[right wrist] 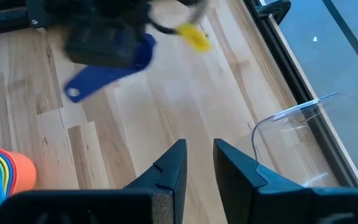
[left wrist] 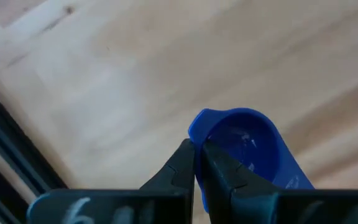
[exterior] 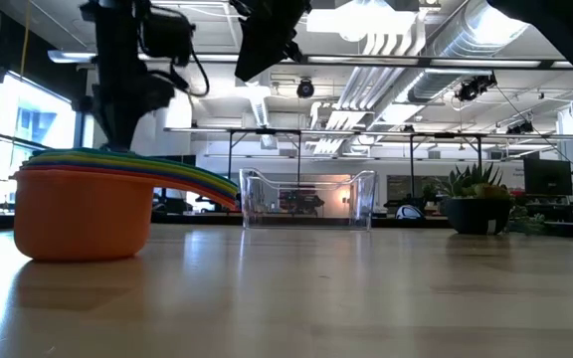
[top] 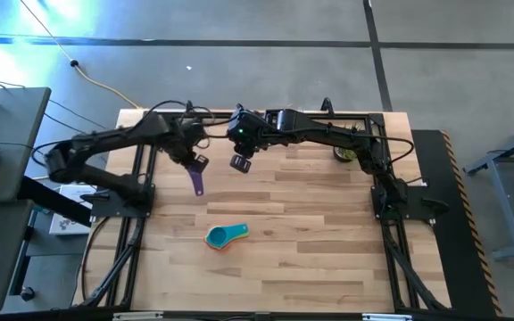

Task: Nest measuring cups in basket
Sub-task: Stack the dark blue measuring cup on top of the light blue measuring cup

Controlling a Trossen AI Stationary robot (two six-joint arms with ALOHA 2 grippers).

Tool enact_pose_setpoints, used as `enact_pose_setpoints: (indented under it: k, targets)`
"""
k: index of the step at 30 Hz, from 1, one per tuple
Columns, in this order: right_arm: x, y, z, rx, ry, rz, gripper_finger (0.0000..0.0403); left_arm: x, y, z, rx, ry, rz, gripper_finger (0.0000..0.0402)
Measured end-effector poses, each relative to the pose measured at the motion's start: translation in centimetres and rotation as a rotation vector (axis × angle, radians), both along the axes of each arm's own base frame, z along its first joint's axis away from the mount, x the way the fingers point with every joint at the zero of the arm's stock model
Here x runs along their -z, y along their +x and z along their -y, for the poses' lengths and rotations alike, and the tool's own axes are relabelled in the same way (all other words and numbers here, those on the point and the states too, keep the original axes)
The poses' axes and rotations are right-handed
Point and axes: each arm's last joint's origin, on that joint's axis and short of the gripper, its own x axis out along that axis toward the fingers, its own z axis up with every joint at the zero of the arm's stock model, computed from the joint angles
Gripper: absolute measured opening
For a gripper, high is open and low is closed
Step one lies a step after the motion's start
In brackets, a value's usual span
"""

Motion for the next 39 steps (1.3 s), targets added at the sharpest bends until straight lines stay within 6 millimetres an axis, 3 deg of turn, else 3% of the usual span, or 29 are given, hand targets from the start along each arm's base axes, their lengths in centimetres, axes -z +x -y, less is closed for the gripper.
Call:
enact_pose_setpoints:
  k: [6,11,23,39]
  targets:
    - [0.1,-0.1,0.0,0.010,0.014,-0.012,0.0071,-2.4,-1.1,4.2,0.016,0.008,0.092,0.0008]
    - [0.2,-0.3,-0.1,0.061,0.055,-0.018,0.0071,-2.6,-1.8,7.2,0.012,-0.012,0.172,0.0008]
    - [0.3,0.0,-2.7,0.142,0.156,0.010,0.0071,0.7,-3.5,14.5,0.045,-0.130,0.201,0.0008]
    - [0.4,-0.1,-10.7,0.183,0.276,0.023,0.0071,4.0,-4.2,22.4,0.103,-0.079,0.231,0.0008]
